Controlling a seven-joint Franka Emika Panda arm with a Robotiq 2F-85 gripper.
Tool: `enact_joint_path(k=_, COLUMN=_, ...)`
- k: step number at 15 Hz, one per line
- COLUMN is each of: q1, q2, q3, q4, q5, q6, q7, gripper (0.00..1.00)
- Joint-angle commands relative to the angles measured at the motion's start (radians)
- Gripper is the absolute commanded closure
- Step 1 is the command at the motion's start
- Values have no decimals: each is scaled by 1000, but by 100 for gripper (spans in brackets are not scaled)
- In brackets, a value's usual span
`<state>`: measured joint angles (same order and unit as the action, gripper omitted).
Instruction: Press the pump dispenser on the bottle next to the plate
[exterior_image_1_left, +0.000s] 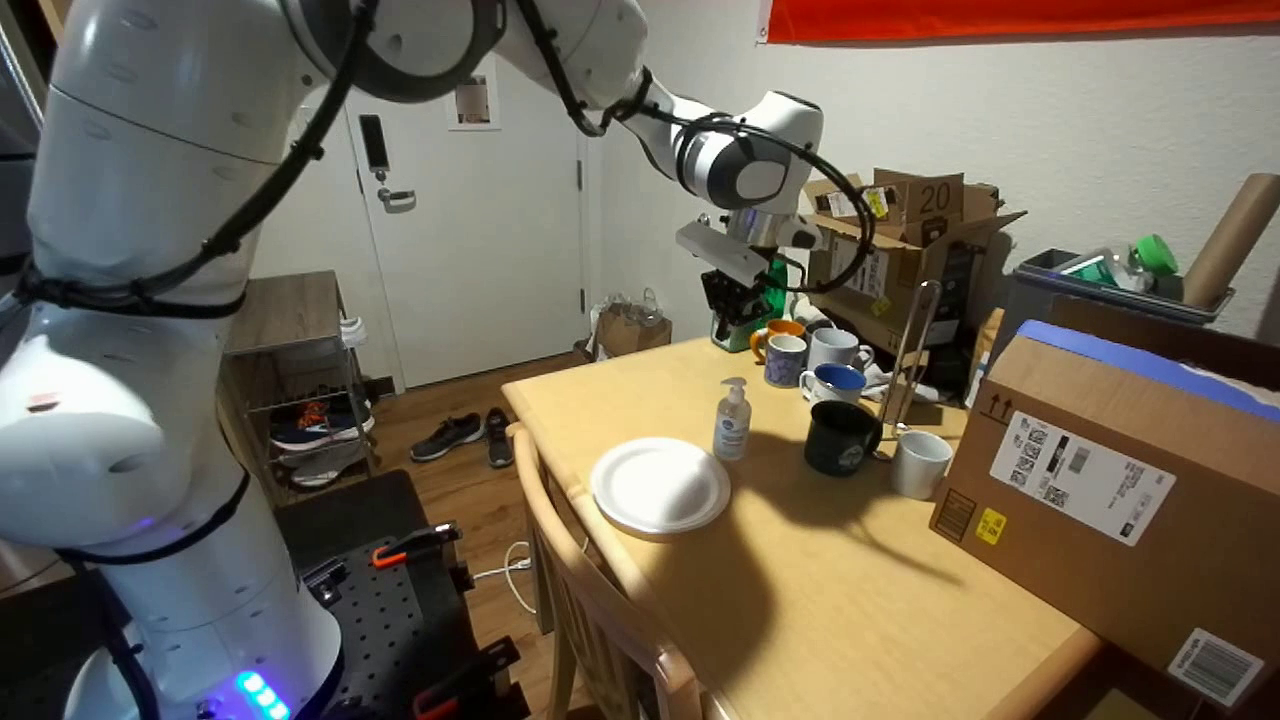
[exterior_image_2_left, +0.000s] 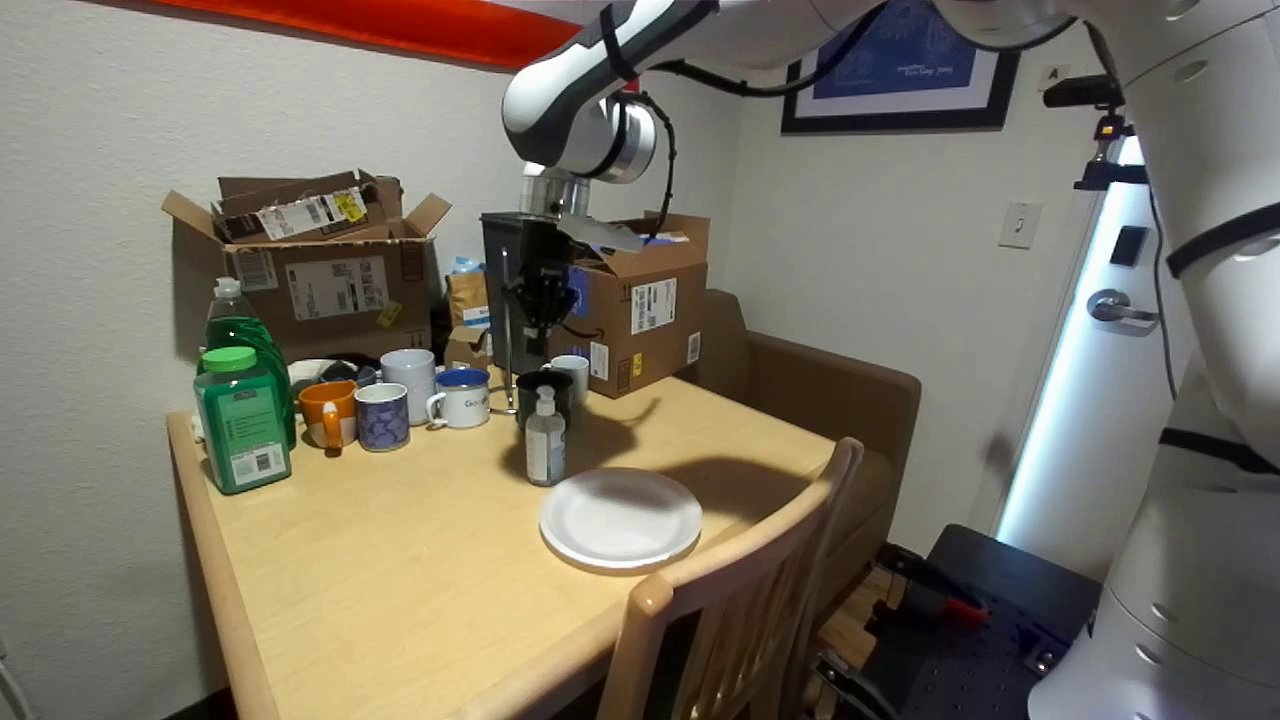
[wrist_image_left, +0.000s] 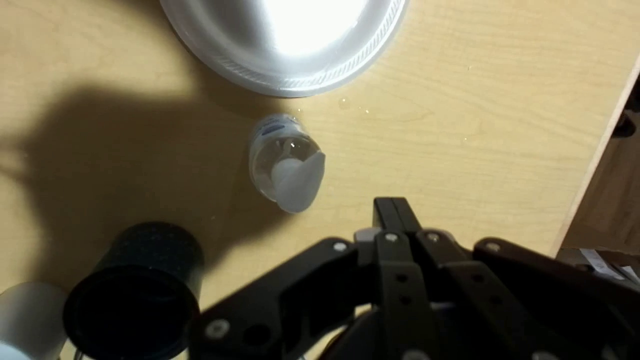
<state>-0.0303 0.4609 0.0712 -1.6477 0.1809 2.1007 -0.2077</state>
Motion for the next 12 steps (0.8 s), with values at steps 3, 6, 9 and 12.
enact_joint_path(k=3, q1=6, q2=-196, q3=-4, q4=-176, q5=2, q6=84, q7=19, gripper=100)
enact_joint_path(k=6, q1=9, q2=-242, q3=-5, q4=-201, q5=2, q6=87, q7=17, gripper=100)
enact_joint_path(k=9, q1=7, q2=-207, q3=-6, q4=-150, q5=2, q6=50, q7=0, gripper=99)
enact_joint_path(k=12, q1=7, q2=-212, q3=-7, q4=-157, q5=2, q6=52, q7=0, gripper=99)
